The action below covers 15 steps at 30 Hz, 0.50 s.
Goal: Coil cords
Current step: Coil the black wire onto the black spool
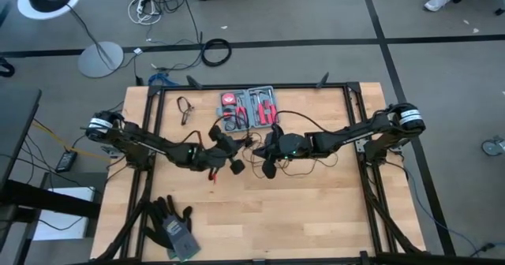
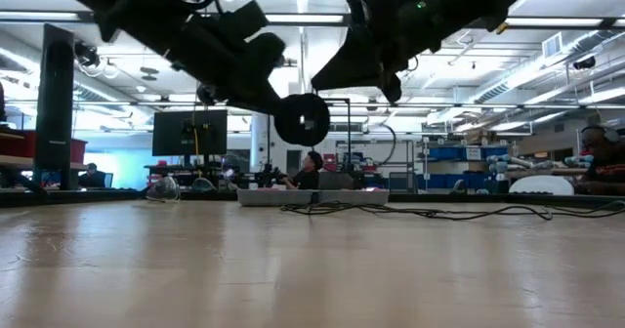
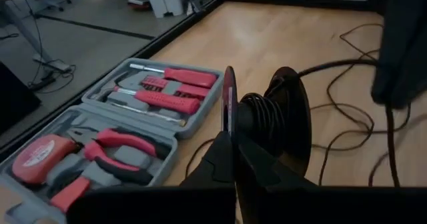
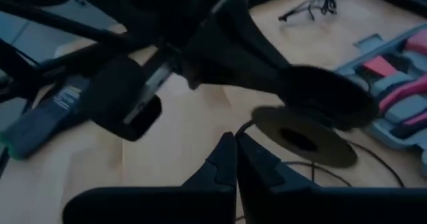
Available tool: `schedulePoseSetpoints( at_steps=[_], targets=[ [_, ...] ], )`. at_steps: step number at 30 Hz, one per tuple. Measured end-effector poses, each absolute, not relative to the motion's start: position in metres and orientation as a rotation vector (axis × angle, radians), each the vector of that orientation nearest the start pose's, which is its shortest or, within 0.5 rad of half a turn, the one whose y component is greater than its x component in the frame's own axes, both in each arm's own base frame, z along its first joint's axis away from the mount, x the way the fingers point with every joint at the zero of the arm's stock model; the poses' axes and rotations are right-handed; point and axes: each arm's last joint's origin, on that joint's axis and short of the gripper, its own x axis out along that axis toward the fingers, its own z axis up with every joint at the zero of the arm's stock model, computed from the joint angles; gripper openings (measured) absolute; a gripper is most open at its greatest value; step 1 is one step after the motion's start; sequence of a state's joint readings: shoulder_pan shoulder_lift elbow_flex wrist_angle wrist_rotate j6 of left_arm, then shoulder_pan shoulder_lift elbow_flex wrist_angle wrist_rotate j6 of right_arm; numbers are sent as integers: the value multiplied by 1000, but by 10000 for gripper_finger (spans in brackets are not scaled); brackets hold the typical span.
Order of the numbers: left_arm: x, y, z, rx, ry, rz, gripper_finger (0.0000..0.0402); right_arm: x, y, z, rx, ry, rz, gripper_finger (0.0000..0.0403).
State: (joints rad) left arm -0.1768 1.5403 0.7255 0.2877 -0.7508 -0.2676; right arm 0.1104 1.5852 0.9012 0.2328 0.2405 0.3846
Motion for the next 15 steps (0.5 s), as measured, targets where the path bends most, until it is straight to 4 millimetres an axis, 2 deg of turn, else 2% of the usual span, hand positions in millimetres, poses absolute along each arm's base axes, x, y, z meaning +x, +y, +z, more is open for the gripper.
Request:
schedulePoseSetpoints(
  at_steps=[4, 8, 15],
  targets=[
    [310, -33, 185, -41, 369, 626, 0, 339, 31, 213, 288, 419, -209, 0],
    [319, -34, 189, -97, 270, 615, 0, 344, 31, 203, 275, 436, -201, 0],
    [316, -33, 185, -195, 179, 548, 0, 347, 36, 183, 234, 514, -205, 14]
  ],
)
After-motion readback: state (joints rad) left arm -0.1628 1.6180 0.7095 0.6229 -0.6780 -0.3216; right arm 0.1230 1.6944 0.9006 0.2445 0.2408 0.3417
